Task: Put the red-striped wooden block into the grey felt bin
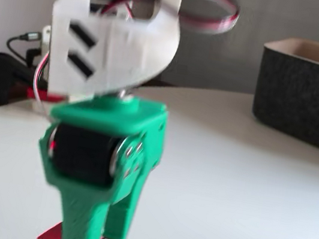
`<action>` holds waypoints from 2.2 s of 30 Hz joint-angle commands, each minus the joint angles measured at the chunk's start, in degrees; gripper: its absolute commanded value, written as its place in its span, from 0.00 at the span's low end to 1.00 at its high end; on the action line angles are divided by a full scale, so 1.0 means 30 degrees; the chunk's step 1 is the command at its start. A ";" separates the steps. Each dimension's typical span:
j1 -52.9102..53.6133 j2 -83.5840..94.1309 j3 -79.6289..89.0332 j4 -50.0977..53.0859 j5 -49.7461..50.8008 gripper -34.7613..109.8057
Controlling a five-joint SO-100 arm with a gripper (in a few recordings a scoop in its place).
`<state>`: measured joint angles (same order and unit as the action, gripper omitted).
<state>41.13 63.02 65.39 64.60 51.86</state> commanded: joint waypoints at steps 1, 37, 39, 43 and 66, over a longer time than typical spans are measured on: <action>-0.0205 0.1816 -0.1406 -0.0791 0.0586 0.24; -2.3408 0.6826 -0.6006 -0.5303 0.3486 0.27; -2.4287 0.6240 -0.6006 -0.6064 0.3662 0.27; -2.5576 0.4600 -0.6006 -0.6533 0.2754 0.28; -2.6250 0.2871 -0.6006 -0.4482 0.1230 0.43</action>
<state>-36.47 65.65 49.22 50.01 53.88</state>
